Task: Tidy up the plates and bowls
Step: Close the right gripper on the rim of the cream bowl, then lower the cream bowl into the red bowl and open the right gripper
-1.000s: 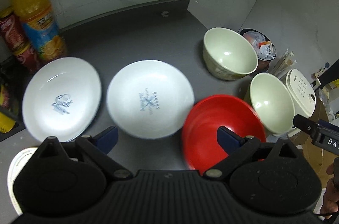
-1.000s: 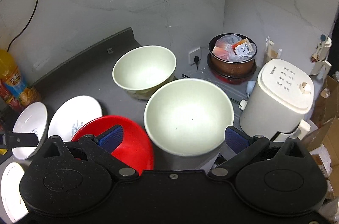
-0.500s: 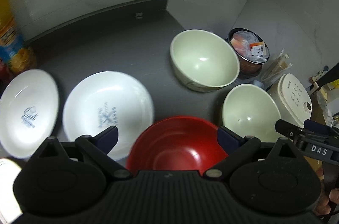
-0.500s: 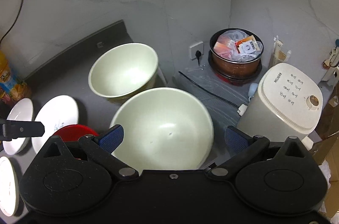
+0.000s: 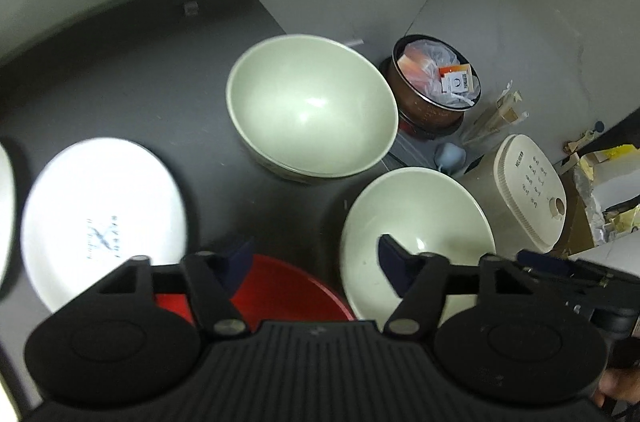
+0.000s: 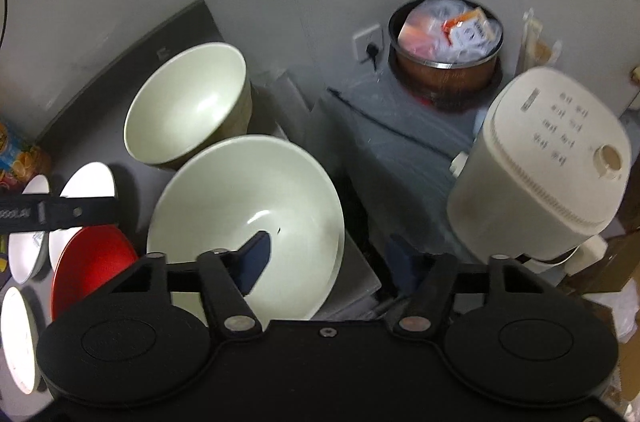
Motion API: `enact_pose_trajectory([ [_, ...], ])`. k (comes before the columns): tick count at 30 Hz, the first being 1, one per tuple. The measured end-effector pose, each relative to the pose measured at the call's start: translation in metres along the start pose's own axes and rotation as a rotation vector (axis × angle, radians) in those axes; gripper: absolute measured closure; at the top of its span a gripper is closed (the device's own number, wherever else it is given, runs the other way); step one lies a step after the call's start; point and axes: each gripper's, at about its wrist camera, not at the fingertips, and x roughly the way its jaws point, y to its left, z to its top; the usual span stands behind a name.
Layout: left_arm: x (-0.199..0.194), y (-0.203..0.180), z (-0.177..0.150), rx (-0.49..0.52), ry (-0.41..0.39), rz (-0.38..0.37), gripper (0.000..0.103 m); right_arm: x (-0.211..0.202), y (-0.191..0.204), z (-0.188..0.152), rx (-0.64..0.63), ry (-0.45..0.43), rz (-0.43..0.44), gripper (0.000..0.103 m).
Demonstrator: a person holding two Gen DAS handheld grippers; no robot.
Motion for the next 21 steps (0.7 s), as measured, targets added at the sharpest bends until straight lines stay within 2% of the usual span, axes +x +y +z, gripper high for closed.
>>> enact_pose_trajectory([
  [3,0.011,-0.005,0.004,-0.005,0.017,-0.002,0.055,0.009,-0.005,-0.001,0.002,0.034,0.019,0.052],
  [5,0.02,-0.009,0.006,-0.006,0.031,-0.001,0.059,0.017,-0.009,-0.002,0.012,0.063,0.035,0.061],
  [7,0.03,-0.011,0.008,-0.02,0.054,0.012,0.061,0.024,-0.012,-0.004,0.02,0.086,0.034,0.065],
  [12,0.053,-0.014,0.012,-0.072,0.108,0.025,0.079,0.038,-0.021,-0.004,0.038,0.118,0.04,0.065],
  [14,0.059,-0.015,0.011,-0.088,0.125,0.034,0.085,0.043,-0.022,-0.005,0.045,0.134,0.053,0.073],
  [15,0.062,-0.015,0.011,-0.092,0.133,0.039,0.092,0.044,-0.022,-0.005,0.047,0.137,0.067,0.076],
  [16,0.065,-0.016,0.011,-0.099,0.145,0.041,0.095,0.046,-0.021,-0.004,0.044,0.136,0.081,0.083],
  [17,0.067,-0.016,0.01,-0.107,0.155,0.044,0.095,0.048,-0.021,-0.005,0.043,0.135,0.091,0.089],
  [21,0.068,-0.017,0.01,-0.105,0.155,0.049,0.095,0.044,-0.018,-0.004,0.051,0.115,0.082,0.09],
])
